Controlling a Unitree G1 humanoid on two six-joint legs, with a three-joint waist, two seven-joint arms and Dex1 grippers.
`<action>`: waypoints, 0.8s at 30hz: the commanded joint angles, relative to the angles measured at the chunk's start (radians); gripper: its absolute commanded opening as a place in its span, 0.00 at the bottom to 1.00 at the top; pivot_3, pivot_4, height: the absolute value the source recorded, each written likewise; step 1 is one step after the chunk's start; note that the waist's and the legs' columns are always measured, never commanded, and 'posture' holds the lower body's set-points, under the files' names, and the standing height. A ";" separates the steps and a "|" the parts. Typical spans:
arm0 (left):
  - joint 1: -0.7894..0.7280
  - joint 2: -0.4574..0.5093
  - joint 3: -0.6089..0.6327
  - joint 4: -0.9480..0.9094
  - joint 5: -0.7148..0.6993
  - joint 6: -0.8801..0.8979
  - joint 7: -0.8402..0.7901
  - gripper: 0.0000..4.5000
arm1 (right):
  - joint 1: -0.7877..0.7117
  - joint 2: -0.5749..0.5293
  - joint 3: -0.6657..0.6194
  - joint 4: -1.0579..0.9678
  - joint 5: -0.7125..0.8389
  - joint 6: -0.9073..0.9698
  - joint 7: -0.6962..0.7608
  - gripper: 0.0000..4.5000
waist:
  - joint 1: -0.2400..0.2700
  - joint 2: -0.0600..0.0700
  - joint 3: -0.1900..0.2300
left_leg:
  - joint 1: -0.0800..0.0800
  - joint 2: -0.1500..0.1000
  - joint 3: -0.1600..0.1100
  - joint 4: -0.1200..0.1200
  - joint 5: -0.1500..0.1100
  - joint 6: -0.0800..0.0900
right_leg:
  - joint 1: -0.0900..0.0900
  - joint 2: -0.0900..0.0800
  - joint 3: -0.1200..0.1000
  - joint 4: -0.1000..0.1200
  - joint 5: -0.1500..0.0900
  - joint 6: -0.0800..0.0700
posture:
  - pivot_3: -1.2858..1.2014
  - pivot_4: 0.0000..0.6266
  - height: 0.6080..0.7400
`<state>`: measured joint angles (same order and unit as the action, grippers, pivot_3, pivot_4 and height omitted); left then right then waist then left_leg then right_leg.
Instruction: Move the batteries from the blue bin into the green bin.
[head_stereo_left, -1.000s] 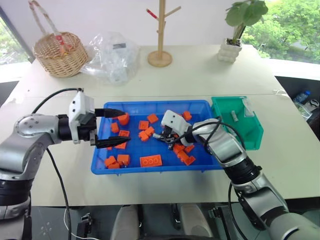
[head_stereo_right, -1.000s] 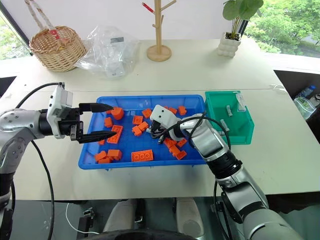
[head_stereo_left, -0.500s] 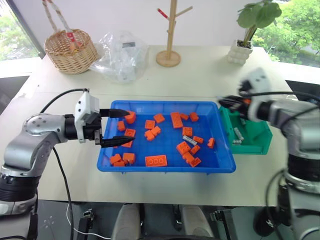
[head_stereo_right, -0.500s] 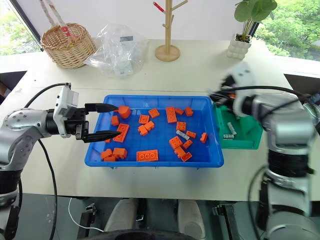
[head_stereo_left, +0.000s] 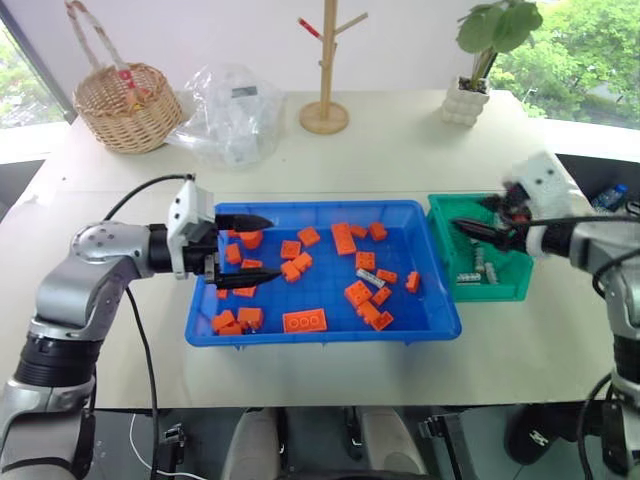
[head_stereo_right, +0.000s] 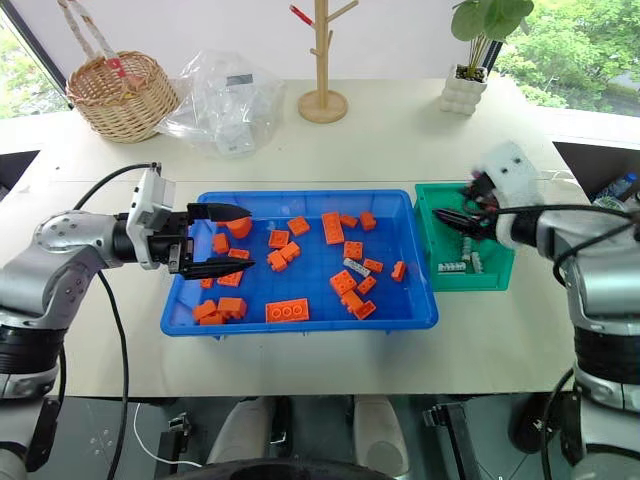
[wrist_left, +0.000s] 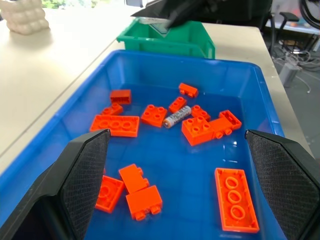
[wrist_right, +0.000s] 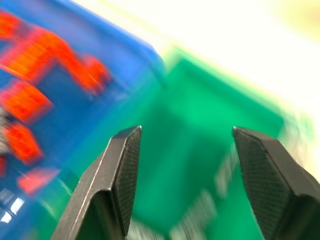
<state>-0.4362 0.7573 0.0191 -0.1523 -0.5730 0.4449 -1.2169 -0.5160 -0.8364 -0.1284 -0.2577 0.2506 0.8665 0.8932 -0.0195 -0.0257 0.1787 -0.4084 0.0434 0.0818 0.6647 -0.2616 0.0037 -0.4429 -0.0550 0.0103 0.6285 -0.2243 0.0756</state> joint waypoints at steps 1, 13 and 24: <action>-0.014 -0.005 0.016 -0.015 0.004 -0.014 0.014 1.00 | -0.065 0.016 0.122 0.023 0.017 -0.066 0.070 0.68 | 0.003 0.000 0.000 | 0.000 0.000 0.000 0.000 0.000 0.000 | 0.000 0.000 0.000 0.000 0.000 0.000 | 0.52 0.24 0.97; 0.041 0.014 0.053 -0.076 -0.013 -0.001 0.047 1.00 | -0.094 0.046 0.394 -0.017 -0.034 0.036 0.059 0.68 | 0.007 0.000 0.000 | -0.002 0.000 0.000 0.001 0.000 0.000 | -0.001 -0.002 -0.001 0.000 0.000 0.000 | 0.52 0.24 0.97; 0.047 0.015 0.056 -0.090 -0.015 -0.001 0.059 1.00 | -0.005 0.069 0.448 -0.056 -0.054 0.053 -0.002 0.68 | 0.007 0.000 0.000 | -0.002 0.000 0.000 0.001 0.000 0.000 | 0.000 -0.001 -0.001 0.000 0.000 0.000 | 0.52 0.24 0.97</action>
<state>-0.3853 0.7694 0.0540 -0.2132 -0.5768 0.4490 -1.1586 -0.5174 -0.7709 0.3160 -0.3064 0.2089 0.9428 0.9019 -0.0129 -0.0259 0.1787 -0.4100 0.0432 0.0816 0.6656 -0.2617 0.0038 -0.4433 -0.0565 0.0094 0.6286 -0.2244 0.0755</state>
